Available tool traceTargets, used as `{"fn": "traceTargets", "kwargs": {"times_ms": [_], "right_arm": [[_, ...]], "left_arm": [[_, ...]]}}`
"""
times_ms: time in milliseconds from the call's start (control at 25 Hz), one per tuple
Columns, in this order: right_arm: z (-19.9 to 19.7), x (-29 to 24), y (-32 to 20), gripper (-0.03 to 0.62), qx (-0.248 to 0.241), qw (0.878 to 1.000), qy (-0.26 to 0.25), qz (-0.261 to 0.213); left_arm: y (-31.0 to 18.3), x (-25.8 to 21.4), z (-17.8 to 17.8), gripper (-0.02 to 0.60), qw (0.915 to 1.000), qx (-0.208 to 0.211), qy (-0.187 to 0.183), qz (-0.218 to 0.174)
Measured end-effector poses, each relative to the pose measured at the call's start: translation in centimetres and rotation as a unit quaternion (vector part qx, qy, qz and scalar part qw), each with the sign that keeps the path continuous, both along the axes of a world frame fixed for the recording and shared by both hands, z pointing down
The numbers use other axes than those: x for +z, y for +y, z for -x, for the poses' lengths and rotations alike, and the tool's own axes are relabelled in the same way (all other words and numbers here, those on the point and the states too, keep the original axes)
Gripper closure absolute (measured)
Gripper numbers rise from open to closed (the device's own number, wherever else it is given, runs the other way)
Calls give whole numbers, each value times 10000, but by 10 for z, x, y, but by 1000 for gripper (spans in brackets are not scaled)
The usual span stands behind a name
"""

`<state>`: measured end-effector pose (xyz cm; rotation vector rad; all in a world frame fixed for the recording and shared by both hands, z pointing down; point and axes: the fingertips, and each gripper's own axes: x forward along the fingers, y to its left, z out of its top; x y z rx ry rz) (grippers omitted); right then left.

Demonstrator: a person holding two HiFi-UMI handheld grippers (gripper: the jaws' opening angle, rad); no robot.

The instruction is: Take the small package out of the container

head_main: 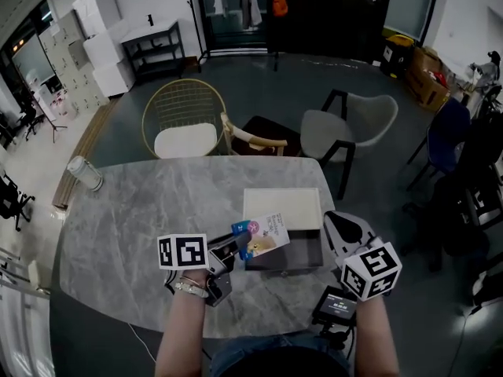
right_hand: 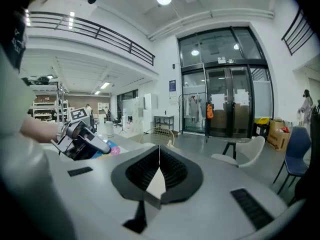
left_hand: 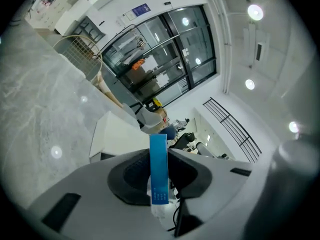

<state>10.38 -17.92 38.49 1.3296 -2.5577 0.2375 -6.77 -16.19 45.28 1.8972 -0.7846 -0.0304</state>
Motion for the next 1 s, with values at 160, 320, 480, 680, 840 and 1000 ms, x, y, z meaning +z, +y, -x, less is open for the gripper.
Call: {"fn": "traceTargets", "kwargs": {"times_ms": [160, 320, 480, 680, 840, 1000], "right_arm": [[-7, -26, -10, 569, -11, 9995, -34, -310], [-3, -47, -16, 569, -120, 9978, -66, -654], [0, -60, -10, 569, -197, 9945, -223, -1008], [4, -72, -3, 569, -295, 9921, -210, -1202], [-2, -69, 3, 569, -256, 9903, -69, -1361], [-12, -79, 6, 569, -93, 9875, -56, -1572]], "left_arm": [[-17, -36, -4, 488, 9987, -155, 248, -412], [-30, -81, -11, 489, 9929, -134, 335, -1138], [-33, -116, -12, 489, 9708, -276, -207, -2376], [-30, -161, -2, 488, 9343, -591, -476, -3482], [-23, -183, 1, 488, 8778, -985, -1226, -4525], [-15, -195, 3, 488, 8254, -1392, -1884, -5136]]}}
